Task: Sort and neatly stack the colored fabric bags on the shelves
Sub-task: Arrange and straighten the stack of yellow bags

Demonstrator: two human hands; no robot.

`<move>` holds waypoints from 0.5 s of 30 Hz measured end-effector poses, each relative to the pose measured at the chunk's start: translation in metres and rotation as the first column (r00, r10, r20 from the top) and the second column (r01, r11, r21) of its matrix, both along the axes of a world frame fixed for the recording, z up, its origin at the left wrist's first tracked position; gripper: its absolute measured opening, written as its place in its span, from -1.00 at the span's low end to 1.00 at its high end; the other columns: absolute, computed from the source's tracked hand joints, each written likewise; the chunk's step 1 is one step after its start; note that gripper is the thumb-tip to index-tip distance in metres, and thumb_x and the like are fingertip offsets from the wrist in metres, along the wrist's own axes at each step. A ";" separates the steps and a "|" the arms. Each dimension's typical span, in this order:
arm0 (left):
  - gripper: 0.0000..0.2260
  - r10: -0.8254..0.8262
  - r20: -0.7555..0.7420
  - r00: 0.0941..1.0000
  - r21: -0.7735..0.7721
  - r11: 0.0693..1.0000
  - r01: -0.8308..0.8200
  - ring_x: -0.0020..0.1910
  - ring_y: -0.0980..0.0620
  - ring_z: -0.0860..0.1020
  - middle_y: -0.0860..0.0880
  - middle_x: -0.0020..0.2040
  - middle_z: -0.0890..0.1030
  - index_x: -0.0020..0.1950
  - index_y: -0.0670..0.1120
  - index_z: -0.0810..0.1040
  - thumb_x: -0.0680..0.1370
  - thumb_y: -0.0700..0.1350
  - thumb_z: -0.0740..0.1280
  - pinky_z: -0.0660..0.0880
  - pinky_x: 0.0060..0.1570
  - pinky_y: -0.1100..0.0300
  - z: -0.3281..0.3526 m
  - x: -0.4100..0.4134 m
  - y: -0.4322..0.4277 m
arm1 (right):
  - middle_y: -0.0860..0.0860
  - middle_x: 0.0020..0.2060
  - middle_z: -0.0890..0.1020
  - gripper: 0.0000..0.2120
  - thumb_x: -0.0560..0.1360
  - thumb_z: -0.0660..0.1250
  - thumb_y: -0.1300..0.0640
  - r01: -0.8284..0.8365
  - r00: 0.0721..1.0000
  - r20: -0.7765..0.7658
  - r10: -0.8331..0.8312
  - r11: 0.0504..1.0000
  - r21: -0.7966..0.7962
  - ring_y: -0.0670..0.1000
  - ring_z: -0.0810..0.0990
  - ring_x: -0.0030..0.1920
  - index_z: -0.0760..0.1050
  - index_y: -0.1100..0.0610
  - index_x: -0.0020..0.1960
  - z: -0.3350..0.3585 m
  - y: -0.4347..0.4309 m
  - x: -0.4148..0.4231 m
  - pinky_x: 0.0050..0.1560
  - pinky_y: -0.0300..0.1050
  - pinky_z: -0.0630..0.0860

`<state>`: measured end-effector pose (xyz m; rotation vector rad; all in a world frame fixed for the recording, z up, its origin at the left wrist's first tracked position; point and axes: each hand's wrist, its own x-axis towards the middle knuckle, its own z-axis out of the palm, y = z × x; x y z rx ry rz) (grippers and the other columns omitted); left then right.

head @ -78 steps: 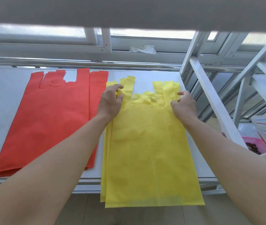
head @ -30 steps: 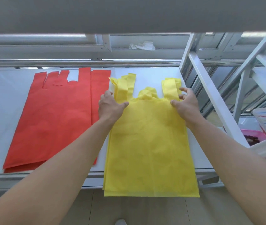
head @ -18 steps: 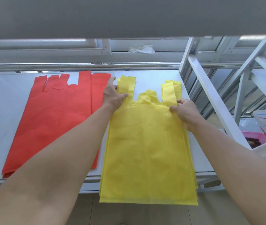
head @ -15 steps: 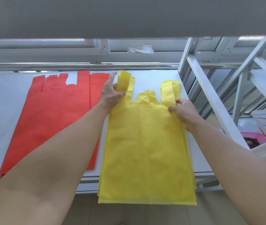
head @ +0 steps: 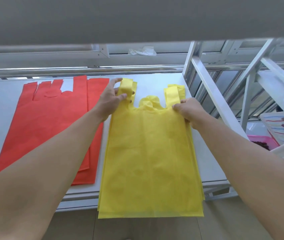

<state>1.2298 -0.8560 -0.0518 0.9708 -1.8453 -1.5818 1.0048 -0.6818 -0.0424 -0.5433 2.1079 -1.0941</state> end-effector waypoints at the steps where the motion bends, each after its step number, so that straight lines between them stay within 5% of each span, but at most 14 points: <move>1: -0.53 -0.005 -0.048 0.999 0.005 1.000 0.005 -0.08 -0.15 0.70 -0.16 0.15 0.72 0.52 -0.03 0.28 0.66 -0.35 0.27 0.67 -0.05 -0.08 0.005 -0.002 0.000 | 0.27 0.10 0.69 -0.68 0.52 0.36 0.16 0.011 0.999 -0.047 -0.013 1.000 -0.028 0.08 0.67 -0.07 0.61 0.27 0.22 0.002 -0.001 0.000 -0.02 -0.01 0.61; 4: -0.47 0.010 -0.108 0.994 -0.019 1.000 -0.012 -0.11 -0.11 0.69 -0.16 0.15 0.72 0.58 -0.02 0.22 0.66 -0.36 0.23 0.65 -0.15 0.03 0.017 -0.010 -0.004 | 0.19 0.00 0.71 -0.77 0.54 0.29 0.17 0.082 0.982 -0.157 -0.105 0.985 -0.150 0.02 0.65 -0.11 0.63 0.10 0.14 0.007 0.001 0.005 0.00 0.19 0.67; 8: -0.32 0.068 0.119 0.991 -0.134 0.990 -0.052 -0.07 -0.04 0.62 -0.08 0.13 0.64 0.64 0.08 0.15 0.61 -0.35 0.26 0.63 -0.05 -0.03 0.011 -0.027 -0.002 | 0.20 -0.09 0.68 -0.80 0.52 0.25 0.19 0.100 0.975 -0.186 -0.120 0.988 -0.117 0.07 0.54 -0.24 0.59 0.19 0.08 -0.005 0.005 0.003 -0.24 -0.01 0.47; 11: -0.23 0.122 0.381 0.916 -0.268 0.963 -0.017 0.23 -0.12 0.53 -0.10 0.35 0.47 0.69 0.08 0.02 0.59 -0.28 0.33 0.48 0.19 0.07 -0.006 -0.032 0.006 | 0.23 0.05 0.67 -0.72 0.50 0.25 0.15 0.069 0.974 -0.216 -0.065 0.998 0.012 0.12 0.60 -0.16 0.55 0.24 0.14 -0.014 0.005 -0.004 -0.21 -0.04 0.48; 15: -0.28 0.309 0.403 0.861 -0.458 0.883 -0.103 0.46 -0.22 0.36 -0.22 0.43 0.40 0.63 -0.12 0.20 0.54 -0.16 0.46 0.33 0.41 0.00 -0.029 -0.033 0.010 | 0.20 0.21 0.59 -0.64 0.58 0.29 0.16 0.025 0.933 -0.359 0.006 0.996 0.082 0.17 0.61 0.12 0.46 0.25 0.35 -0.011 0.005 -0.004 -0.06 0.06 0.55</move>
